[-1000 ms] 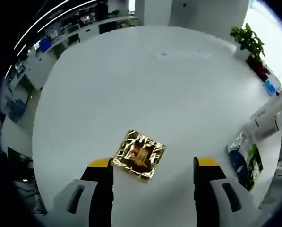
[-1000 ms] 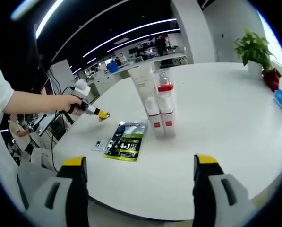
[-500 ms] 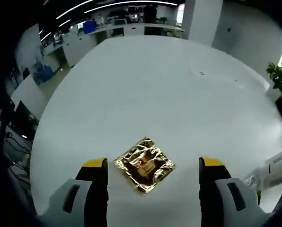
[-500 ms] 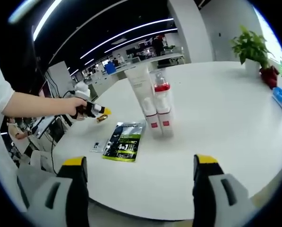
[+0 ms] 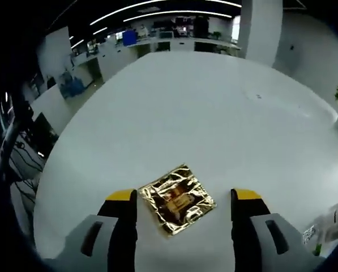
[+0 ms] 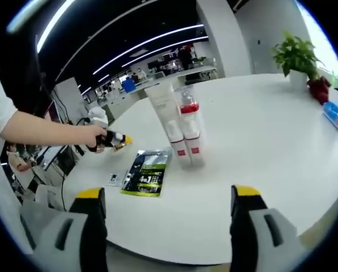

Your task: Arrange the skincare products in the storage area until every visible bottle or jar stands upright without overlapping.

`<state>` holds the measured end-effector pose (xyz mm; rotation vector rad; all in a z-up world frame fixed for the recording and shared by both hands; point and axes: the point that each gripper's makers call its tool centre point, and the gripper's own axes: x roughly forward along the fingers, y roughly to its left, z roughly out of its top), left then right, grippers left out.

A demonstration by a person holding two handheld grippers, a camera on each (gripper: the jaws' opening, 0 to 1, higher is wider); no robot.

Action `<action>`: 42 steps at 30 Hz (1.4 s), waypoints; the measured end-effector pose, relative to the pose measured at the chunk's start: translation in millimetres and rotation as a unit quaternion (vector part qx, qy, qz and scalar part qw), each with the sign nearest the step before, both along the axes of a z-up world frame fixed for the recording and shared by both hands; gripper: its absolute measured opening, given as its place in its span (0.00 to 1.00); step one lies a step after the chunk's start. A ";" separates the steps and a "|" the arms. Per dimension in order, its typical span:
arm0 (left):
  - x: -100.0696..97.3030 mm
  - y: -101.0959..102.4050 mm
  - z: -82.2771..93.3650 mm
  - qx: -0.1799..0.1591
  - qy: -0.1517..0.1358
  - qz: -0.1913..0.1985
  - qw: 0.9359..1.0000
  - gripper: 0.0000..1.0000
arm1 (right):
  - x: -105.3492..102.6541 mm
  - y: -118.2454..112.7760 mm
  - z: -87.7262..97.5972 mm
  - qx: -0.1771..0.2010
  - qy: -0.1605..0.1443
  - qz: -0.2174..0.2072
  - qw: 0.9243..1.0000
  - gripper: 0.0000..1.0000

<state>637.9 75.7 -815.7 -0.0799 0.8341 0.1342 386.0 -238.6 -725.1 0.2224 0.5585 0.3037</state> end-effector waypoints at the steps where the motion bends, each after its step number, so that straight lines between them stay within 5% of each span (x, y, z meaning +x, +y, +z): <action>1: -0.5 2.3 0.0 0.001 -0.003 0.003 1.000 0.60 | 0.0 0.0 0.1 0.000 0.000 0.000 1.000 0.91; 6: -1.6 12.2 1.1 -0.001 -0.009 0.010 1.000 0.36 | -0.3 0.5 0.4 0.001 0.000 0.000 1.000 0.91; 7: 2.3 8.7 -0.9 -0.023 -0.017 0.012 1.000 0.37 | -0.2 0.4 0.6 0.001 -0.001 0.000 1.000 0.91; 19: 15.9 12.5 -12.7 -0.032 -0.001 0.007 0.999 0.36 | 0.0 -0.1 1.5 0.000 -0.003 -0.001 1.000 0.90; 26: 3.3 5.2 -7.3 -0.008 -0.001 -0.029 1.000 0.36 | 0.2 0.5 2.5 -0.003 -0.007 0.002 1.000 0.90; 42: -45.4 -38.7 15.5 -0.042 -0.024 -0.035 0.998 0.36 | 0.2 4.2 7.4 0.000 -0.022 0.012 1.000 0.89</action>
